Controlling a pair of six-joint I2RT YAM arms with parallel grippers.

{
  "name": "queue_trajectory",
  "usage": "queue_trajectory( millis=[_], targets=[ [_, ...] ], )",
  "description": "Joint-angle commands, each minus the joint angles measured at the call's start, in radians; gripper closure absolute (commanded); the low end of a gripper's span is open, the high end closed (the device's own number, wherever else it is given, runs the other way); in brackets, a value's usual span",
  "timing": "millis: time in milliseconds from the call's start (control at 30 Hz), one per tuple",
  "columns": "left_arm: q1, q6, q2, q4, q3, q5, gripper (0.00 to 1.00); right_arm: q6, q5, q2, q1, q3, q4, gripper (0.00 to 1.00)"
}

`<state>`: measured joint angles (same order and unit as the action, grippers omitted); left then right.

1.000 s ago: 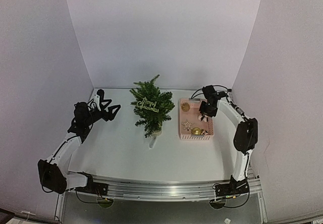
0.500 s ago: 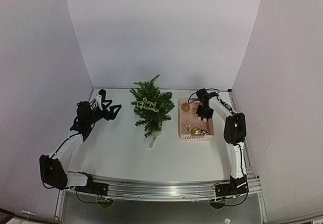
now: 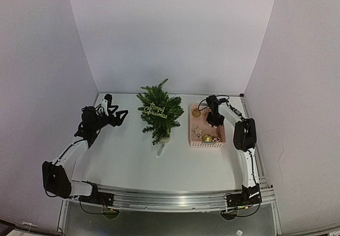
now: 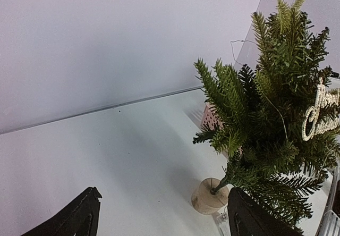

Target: Decorate the small christmas tree

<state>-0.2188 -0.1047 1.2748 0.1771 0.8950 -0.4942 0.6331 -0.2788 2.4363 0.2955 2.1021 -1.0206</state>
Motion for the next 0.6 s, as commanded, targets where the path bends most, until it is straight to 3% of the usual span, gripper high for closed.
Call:
queue_trajectory(
  millis=[0, 100, 567],
  targets=[
    [0.008, 0.008, 0.002, 0.034, 0.045, 0.005, 0.17, -0.007, 0.002, 0.004, -0.005, -0.005, -0.011, 0.93],
    [0.007, 0.010, 0.000, 0.034, 0.043, 0.003, 0.17, -0.024, 0.001, -0.031, -0.005, -0.017, -0.012, 1.00],
    [0.007, 0.005, -0.025, 0.068, 0.025, -0.017, 0.17, -0.217, 0.097, -0.350, 0.003, -0.081, -0.014, 1.00]
  ],
)
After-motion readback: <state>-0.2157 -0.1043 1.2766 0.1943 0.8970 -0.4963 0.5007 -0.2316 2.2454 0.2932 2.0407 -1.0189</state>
